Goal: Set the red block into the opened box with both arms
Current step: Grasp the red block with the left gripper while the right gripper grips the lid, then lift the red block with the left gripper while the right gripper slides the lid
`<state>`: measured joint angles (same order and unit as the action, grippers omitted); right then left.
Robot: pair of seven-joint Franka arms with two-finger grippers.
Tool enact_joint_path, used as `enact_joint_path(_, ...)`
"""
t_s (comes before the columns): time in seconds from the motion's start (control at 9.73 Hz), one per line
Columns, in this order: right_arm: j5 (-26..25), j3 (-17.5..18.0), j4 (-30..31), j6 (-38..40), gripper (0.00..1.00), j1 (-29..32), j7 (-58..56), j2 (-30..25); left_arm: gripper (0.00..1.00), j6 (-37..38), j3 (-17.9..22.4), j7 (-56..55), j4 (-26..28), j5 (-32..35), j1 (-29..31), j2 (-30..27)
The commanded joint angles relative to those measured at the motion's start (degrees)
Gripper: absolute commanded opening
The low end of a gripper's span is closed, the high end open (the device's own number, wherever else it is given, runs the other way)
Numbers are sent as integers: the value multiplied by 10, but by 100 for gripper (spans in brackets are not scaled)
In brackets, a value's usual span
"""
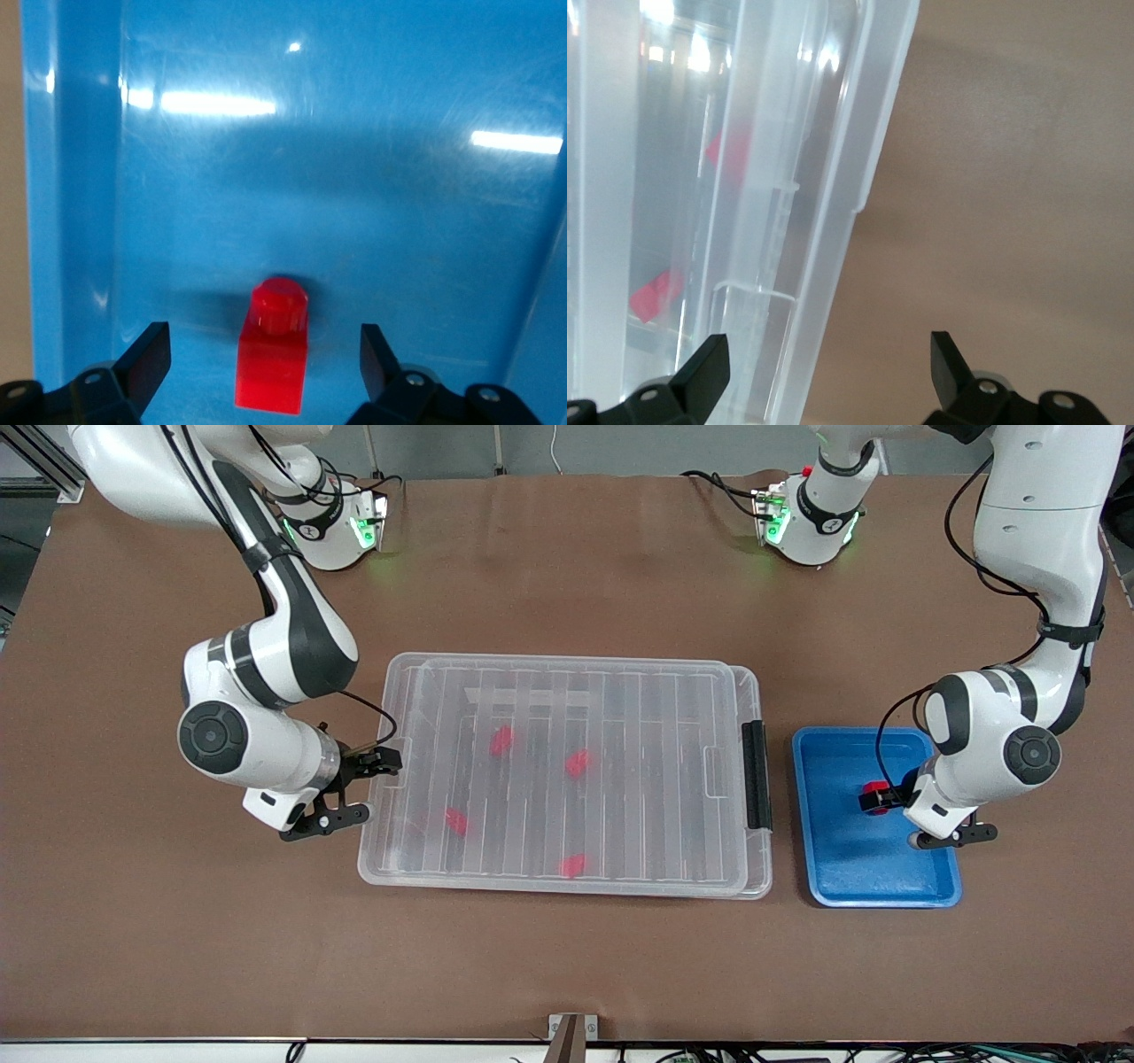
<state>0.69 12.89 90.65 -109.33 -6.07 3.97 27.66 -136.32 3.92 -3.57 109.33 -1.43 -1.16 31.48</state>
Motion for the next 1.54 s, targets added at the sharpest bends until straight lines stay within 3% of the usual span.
enact_joint_path(0.0,-5,3,2,-11,100,-2,9,6,85,-17,0,9,36,-7,0,1)
enact_joint_path(0.1,-6,2,6,-17,100,-2,8,9,76,-16,0,10,36,-7,0,1)
enact_joint_path(0.41,-21,2,8,-17,100,4,6,9,10,-17,0,9,34,-4,-3,4)
enact_joint_path(0.51,-27,2,7,-14,100,6,4,9,0,-17,0,9,34,-3,-3,4)
enact_joint_path(0.72,-32,2,7,-10,100,16,0,9,0,-16,-1,5,19,-3,-5,-4)
enact_joint_path(1.03,-53,-3,1,15,100,34,-1,6,0,15,-6,15,5,0,-5,-89)
enact_joint_path(1.23,-65,-8,-2,28,100,51,-31,2,0,109,-11,23,-24,1,-5,-142)
enact_joint_path(1.44,-65,-46,-7,28,100,54,-94,0,0,210,-47,14,-62,0,-4,-180)
